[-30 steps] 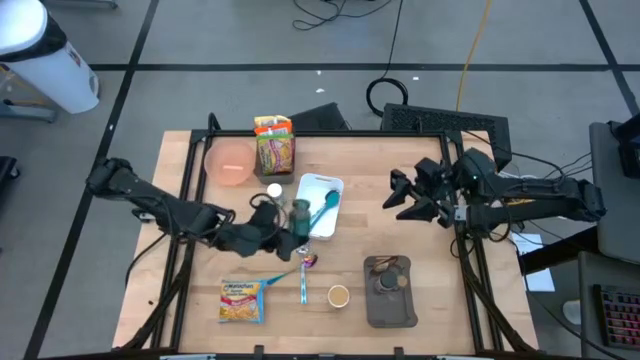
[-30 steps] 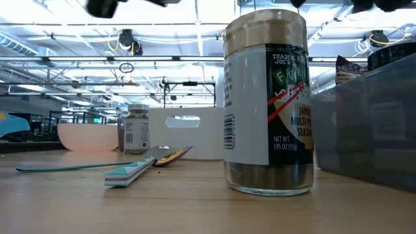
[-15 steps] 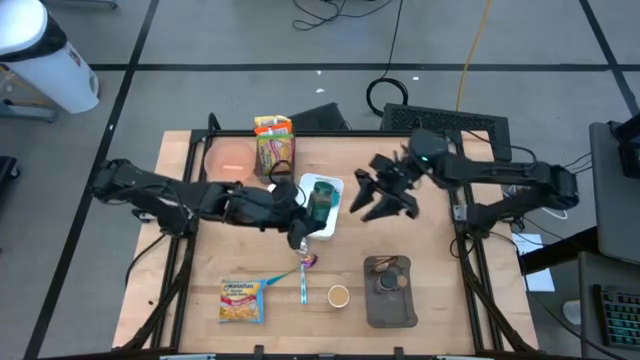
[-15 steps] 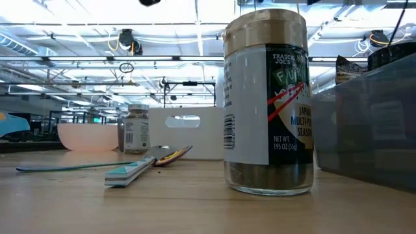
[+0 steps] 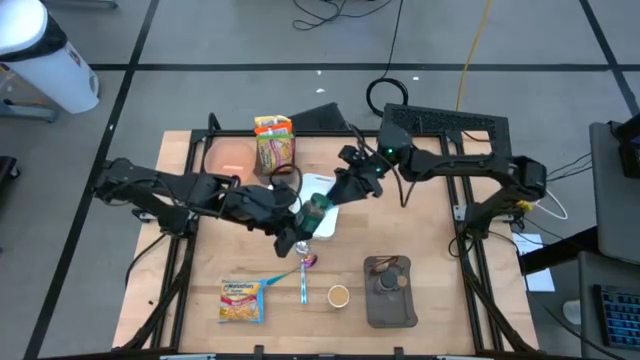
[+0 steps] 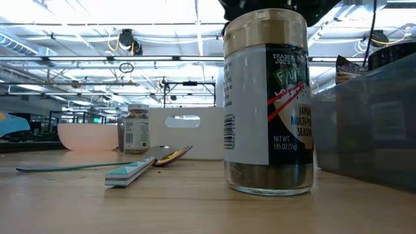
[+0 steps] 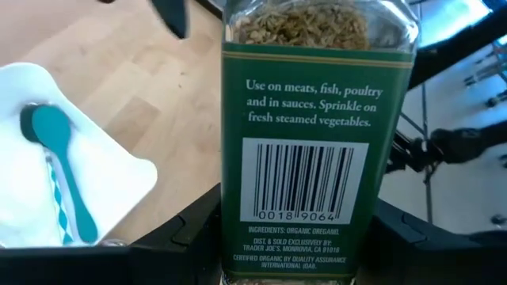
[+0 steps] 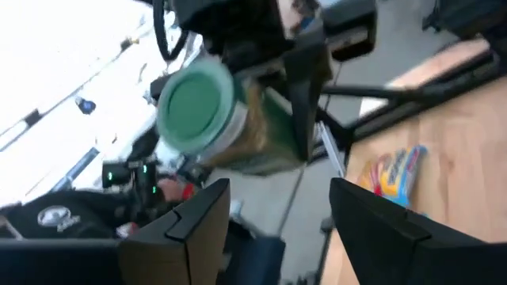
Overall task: Pick & Place Food Item
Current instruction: Put the green seasoning bottle into the bottom black bin
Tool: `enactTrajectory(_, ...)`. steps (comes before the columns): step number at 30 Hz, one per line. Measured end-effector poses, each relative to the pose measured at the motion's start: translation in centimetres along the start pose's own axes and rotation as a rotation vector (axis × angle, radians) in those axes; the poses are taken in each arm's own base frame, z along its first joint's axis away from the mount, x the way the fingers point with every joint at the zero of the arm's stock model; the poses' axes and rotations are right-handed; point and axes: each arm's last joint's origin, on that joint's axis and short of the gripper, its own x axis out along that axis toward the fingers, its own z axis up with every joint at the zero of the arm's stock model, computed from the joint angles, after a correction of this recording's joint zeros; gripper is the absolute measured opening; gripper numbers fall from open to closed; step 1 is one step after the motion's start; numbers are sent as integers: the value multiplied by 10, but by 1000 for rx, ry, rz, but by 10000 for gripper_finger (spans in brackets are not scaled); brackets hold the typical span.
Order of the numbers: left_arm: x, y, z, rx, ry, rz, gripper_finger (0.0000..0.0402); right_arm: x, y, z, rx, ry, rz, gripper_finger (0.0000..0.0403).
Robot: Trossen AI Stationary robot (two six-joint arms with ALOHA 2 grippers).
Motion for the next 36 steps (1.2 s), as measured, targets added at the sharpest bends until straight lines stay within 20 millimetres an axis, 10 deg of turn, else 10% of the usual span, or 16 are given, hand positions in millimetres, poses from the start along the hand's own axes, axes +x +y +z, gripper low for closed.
enactTrajectory(19, -1, 0, -3, -73, 109, -76, 204, 6, -13, 4, -87, -81, 12, 213)
enactTrajectory(36, -1, 21, 12, -245, 261, -156, 204, 26, 11, 6, -228, -36, 83, 355)
